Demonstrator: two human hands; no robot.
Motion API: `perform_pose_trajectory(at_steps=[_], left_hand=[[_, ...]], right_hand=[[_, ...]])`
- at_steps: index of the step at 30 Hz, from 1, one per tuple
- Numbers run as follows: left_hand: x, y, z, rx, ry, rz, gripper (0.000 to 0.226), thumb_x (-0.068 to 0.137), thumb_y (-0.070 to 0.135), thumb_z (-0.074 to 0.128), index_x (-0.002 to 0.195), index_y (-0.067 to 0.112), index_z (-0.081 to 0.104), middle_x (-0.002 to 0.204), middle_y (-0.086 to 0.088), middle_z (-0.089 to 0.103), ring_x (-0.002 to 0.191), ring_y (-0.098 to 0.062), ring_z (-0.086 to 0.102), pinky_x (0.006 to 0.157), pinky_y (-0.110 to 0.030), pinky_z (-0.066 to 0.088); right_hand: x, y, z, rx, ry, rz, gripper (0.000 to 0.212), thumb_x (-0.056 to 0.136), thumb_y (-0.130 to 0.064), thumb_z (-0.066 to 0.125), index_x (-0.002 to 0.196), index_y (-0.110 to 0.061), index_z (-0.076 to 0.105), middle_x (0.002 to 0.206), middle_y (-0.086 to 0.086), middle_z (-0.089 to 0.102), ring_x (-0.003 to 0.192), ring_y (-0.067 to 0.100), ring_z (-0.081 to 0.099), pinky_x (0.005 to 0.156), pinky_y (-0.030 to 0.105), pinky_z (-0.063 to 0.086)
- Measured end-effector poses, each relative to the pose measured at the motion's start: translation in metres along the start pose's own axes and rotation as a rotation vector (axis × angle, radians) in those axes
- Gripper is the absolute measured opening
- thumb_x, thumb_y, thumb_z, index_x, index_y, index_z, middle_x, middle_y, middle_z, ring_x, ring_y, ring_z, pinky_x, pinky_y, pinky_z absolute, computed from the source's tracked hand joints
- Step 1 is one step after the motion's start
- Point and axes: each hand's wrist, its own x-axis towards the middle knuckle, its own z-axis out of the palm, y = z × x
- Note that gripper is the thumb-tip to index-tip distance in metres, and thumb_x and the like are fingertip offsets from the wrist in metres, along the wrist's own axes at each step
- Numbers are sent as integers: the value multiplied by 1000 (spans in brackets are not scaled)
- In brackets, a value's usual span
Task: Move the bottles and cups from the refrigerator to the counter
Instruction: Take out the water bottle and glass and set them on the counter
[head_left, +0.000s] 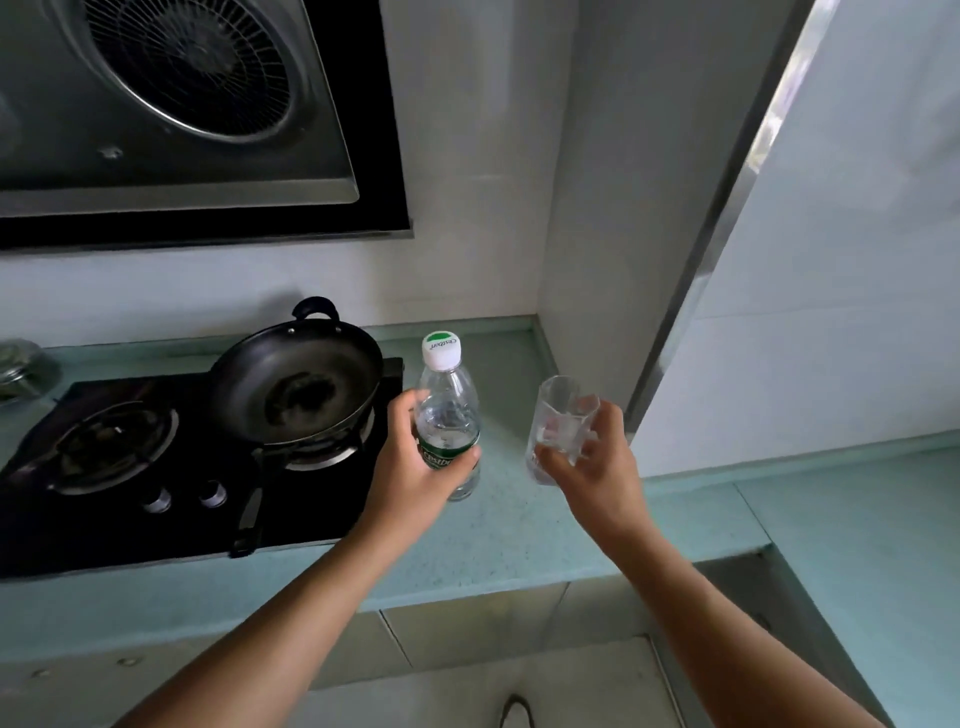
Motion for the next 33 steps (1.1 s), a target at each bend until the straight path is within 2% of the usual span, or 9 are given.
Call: perform_pose_trajectory(at_steps=[5,10,13,15,18,24,27,29,33], left_hand=[[68,-33,37,57,17,-75,70,75,18,87,129,22,43,116,31,51,104,19,54,85,-4,40],[126,-68,69,108,-26,-130,74,70,34,87,130,30,44,125,7,55,114,-4,58,98,-32,51],[159,-93,90,114,-80,-183,77,66,44,86,130,39,43,130,3,54,118,-13,59,100,-41,52],[175,-107,105,106,-121,-215,76,68,41,87,130,40,43,130,7,56,117,-11,61,99,-34,52],[197,-128,126,114,-189,-224,74,73,31,88,131,35,43,128,11,56,111,-7,59,84,-8,42],[232,-168,170,104,-309,-222,73,71,22,90,130,26,47,119,7,60,103,-7,61,77,-3,41],[246,-183,190,91,-352,-204,69,68,14,90,124,23,51,109,9,64,95,-1,63,79,-16,51],[253,-193,202,93,-386,-184,66,68,13,90,122,19,53,104,10,66,93,-6,66,81,-32,57],[265,-207,221,92,-438,-173,63,68,21,87,120,26,51,105,9,69,95,-12,68,80,-44,59]], right_hand=[[79,39,10,5,-25,54,60,85,-16,81,127,-33,41,121,-5,65,106,23,70,86,46,63],[128,78,27,-12,8,156,66,84,-18,81,135,-28,41,125,0,65,107,25,67,88,44,60],[150,100,39,-51,59,212,67,85,-19,80,139,-23,41,120,4,67,101,29,67,81,35,54],[161,114,46,-76,83,244,68,85,-19,78,141,-23,40,117,7,67,97,31,67,79,34,53],[175,134,59,-72,138,285,69,85,-17,78,142,-23,39,118,8,68,96,31,66,79,33,53],[193,170,82,-91,221,360,64,86,-16,75,139,-24,39,116,3,64,96,29,65,77,35,53],[196,184,92,-80,281,387,61,86,-13,74,136,-23,40,115,2,67,96,28,67,80,40,57],[196,192,99,-87,314,387,59,85,-11,74,133,-23,41,114,-5,69,97,23,68,83,41,58],[195,207,107,-107,371,394,57,85,-13,75,132,-19,42,117,-7,70,97,21,67,85,44,58]])
